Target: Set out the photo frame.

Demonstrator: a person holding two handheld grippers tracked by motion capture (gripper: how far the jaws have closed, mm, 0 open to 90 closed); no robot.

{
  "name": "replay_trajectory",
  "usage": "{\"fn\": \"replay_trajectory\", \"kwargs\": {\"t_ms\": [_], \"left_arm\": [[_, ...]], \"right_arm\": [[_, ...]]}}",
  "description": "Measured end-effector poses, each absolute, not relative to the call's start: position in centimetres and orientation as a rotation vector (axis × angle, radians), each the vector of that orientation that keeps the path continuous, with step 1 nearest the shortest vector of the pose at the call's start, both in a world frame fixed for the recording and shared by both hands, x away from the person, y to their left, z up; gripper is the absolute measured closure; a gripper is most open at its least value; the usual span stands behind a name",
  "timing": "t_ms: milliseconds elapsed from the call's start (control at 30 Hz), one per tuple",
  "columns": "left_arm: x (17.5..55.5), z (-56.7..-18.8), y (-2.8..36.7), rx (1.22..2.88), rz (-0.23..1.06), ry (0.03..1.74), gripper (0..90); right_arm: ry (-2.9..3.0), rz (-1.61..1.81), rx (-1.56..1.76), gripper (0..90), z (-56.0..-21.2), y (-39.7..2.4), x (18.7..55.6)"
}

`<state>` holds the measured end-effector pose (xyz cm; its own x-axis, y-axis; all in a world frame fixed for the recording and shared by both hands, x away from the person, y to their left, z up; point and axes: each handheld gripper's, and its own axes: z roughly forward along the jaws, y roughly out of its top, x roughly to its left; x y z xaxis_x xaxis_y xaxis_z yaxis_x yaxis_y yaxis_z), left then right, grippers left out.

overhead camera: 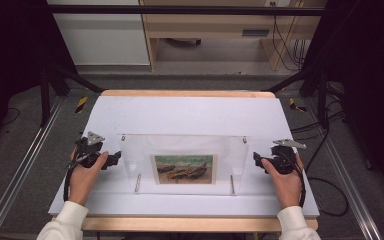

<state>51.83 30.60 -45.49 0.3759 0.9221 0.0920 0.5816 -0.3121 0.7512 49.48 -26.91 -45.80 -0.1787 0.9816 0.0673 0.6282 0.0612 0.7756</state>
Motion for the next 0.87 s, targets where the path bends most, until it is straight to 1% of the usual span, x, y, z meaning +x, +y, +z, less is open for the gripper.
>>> {"fn": "replay_trajectory", "kwargs": {"t_ms": [167, 400, 633, 733, 867], "left_arm": [[52.3, -46.0, 30.5, 2.004, 0.695, 1.291, 9.3], [52.5, -46.8, 30.8, 1.978, 0.695, 1.299, 8.8], [52.0, -47.4, 31.3, 2.004, 0.677, 1.353, 8.8], [51.6, -47.3, 31.5, 1.995, 0.641, 1.366, 8.8], [51.3, -47.0, 31.5, 1.993, 0.648, 1.370, 8.8]], "right_arm": [[1.854, 0.956, 1.591, 12.3, -46.0, -27.1, 49.7], [1.847, 0.974, 1.564, 7.8, -46.4, -27.5, 50.1], [1.863, 0.920, 1.615, 6.9, -47.2, -28.2, 49.8], [1.874, 0.916, 1.649, 7.2, -47.3, -28.2, 49.5], [1.899, 0.911, 1.663, 8.5, -47.3, -28.0, 49.2]]}}
